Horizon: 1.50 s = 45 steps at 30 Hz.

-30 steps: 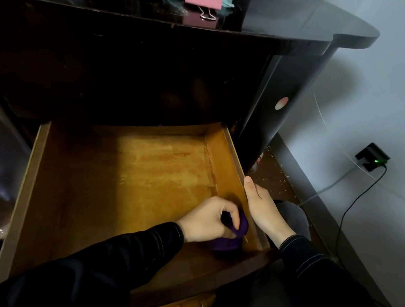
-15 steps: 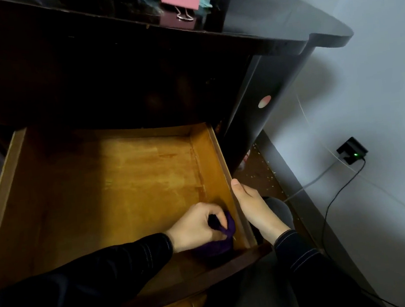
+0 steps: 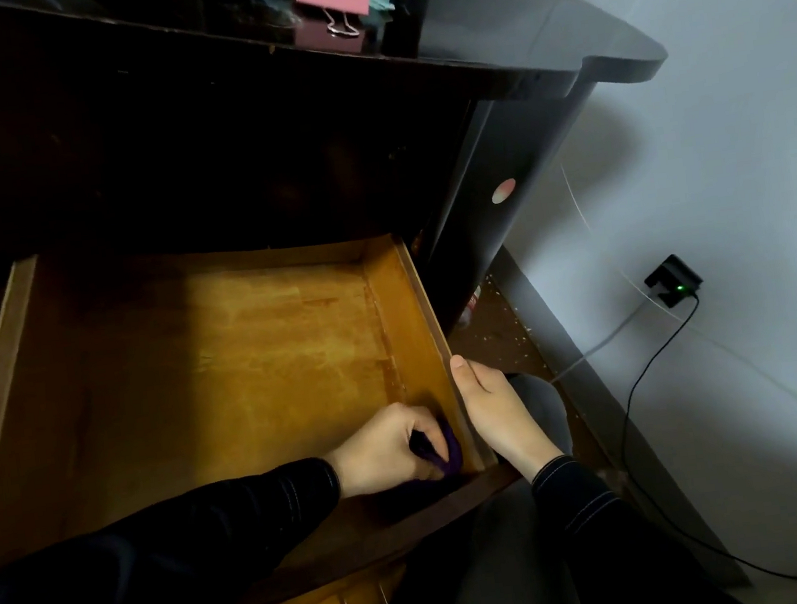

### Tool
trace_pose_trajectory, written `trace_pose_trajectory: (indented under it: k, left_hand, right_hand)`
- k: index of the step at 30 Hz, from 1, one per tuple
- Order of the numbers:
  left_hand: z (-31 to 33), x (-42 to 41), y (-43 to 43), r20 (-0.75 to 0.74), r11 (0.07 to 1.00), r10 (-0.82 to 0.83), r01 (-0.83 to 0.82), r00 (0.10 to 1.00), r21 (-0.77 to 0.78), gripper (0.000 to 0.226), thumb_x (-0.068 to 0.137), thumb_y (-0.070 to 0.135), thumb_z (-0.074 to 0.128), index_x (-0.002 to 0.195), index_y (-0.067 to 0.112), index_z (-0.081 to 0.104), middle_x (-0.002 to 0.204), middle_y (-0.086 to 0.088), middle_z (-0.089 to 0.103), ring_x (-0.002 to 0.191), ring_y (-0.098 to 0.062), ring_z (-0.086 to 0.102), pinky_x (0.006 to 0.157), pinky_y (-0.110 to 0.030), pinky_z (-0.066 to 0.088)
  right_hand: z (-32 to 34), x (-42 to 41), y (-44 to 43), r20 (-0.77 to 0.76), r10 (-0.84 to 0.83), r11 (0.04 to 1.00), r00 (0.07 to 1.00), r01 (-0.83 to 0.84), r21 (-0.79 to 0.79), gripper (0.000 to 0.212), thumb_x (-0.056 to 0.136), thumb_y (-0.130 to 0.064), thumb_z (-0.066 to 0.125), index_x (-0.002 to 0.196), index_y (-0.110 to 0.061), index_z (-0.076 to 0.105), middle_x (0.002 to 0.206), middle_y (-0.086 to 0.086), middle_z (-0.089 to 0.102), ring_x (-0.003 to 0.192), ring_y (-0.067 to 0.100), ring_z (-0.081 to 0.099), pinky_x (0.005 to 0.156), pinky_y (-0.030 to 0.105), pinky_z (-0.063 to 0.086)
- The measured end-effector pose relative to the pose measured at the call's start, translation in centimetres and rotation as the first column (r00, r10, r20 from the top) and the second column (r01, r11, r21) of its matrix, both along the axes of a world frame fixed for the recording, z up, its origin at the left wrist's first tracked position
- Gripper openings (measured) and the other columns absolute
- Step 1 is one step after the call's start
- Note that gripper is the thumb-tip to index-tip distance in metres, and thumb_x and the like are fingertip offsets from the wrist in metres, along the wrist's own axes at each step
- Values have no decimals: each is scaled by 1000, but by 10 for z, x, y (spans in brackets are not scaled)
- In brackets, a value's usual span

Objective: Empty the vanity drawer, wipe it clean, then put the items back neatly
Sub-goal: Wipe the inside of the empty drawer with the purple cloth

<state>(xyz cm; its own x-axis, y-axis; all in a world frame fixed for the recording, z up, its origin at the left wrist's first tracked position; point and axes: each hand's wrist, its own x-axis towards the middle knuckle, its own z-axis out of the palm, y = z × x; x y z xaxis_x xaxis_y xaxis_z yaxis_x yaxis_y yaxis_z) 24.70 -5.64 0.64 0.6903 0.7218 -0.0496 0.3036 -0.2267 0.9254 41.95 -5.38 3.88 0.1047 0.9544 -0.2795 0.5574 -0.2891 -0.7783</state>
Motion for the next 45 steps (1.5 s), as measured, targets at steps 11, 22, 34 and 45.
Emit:
trace_pose_trajectory:
  k: [11,22,34,45]
  left_hand:
    - [11,4,-10,192,997,79,-77,978,-22,17,78,11,83,88,24,81,101,13,66,94,-7,66,90,-24,52]
    - [27,5,6,268,908,410,-419,872,-26,15,77,1,82,89,11,81,97,0,64,91,-11,62,88,-24,49]
    - [22,2,-18,62,967,-93,75,994,245,16,87,7,75,99,15,79,113,7,61,106,-6,59,97,-29,49]
    - [31,0,-22,49,914,-126,96,991,395,16,89,8,72,102,16,77,108,15,50,101,-4,56,90,-15,45]
  right_hand:
    - [-1,5,-2,-14,-263,957,965,262,122,43,108,-45,33,83,-33,66,88,-12,69,89,3,63,78,26,45]
    - [-6,7,0,1,-261,961,965,259,92,44,108,-47,31,88,-29,67,93,-7,69,95,10,63,81,29,43]
    - [-2,6,-2,-25,-238,966,971,239,93,49,108,-47,34,81,-21,66,81,0,69,84,16,65,75,31,45]
    - [1,4,-3,-50,-244,964,968,248,98,49,108,-43,36,82,-16,67,80,2,69,83,17,65,75,31,44]
